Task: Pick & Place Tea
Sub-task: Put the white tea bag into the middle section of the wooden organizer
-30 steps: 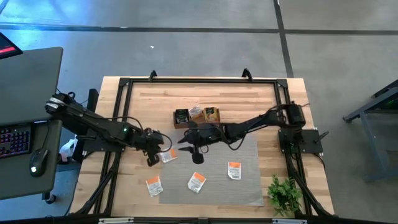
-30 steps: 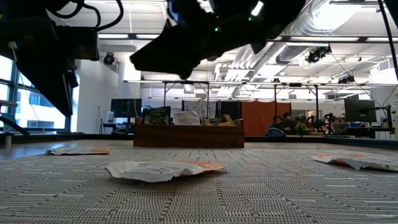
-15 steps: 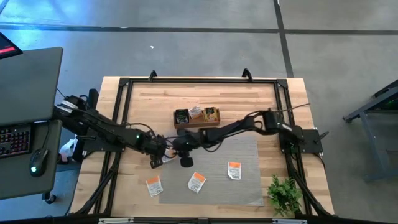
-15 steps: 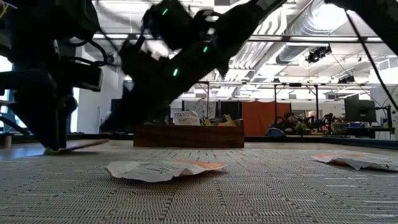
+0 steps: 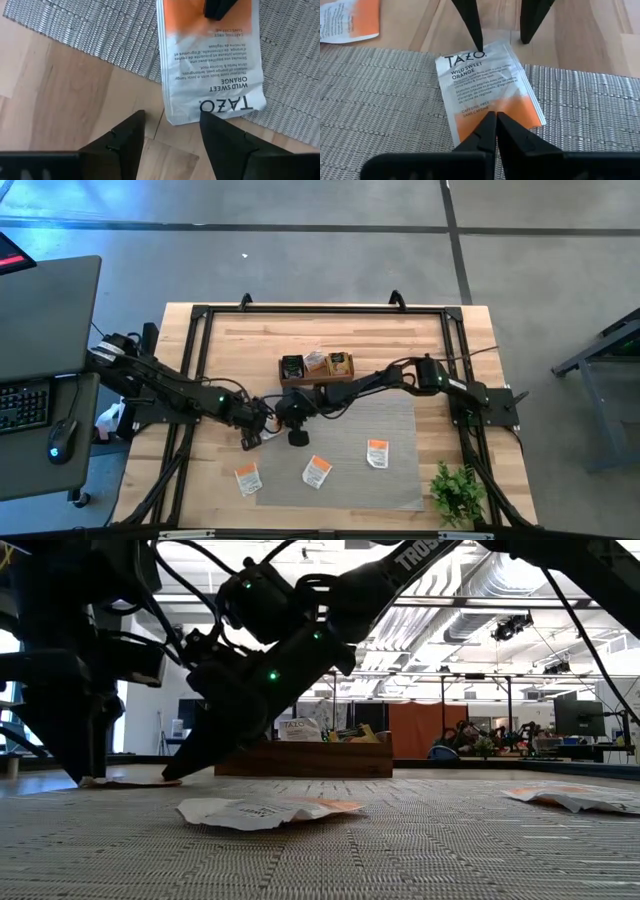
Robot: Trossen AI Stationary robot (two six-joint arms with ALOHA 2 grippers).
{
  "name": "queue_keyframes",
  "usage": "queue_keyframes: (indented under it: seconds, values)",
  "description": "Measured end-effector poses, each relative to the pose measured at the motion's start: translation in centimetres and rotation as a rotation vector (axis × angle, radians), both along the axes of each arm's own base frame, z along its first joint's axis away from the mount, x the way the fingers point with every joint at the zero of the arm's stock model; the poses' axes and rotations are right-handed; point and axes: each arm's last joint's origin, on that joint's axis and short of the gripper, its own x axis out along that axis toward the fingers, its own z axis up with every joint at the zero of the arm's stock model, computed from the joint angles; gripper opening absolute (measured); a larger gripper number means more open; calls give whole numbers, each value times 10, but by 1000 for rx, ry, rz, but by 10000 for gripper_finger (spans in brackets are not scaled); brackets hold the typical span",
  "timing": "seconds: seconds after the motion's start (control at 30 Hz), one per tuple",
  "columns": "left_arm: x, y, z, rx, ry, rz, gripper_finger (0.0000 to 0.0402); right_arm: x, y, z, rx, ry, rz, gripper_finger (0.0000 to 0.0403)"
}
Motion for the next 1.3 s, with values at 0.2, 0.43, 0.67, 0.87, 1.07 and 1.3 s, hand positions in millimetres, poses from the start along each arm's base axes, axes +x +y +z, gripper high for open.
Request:
queue_keyframes:
  seconds: [0.2,0.43,0.67,0.87,1.07,1.3]
  values:
    - [-2,-1,3,-64,13,-21,189,0,1,-1,-10,-5,27,2]
    - [5,-4,11,-103,-14,-85,189,0,1,-1,-10,-4,29,2]
    - [9,-5,9,-84,-40,-143,189,0,1,-2,-11,-7,29,3]
    - [9,-1,9,-13,-41,-115,188,0,1,-2,-11,-8,29,3]
    - [9,15,7,-18,6,32,188,0,1,-2,-3,-7,32,1]
    - [14,23,8,-153,0,51,188,0,1,-2,-5,-8,32,1]
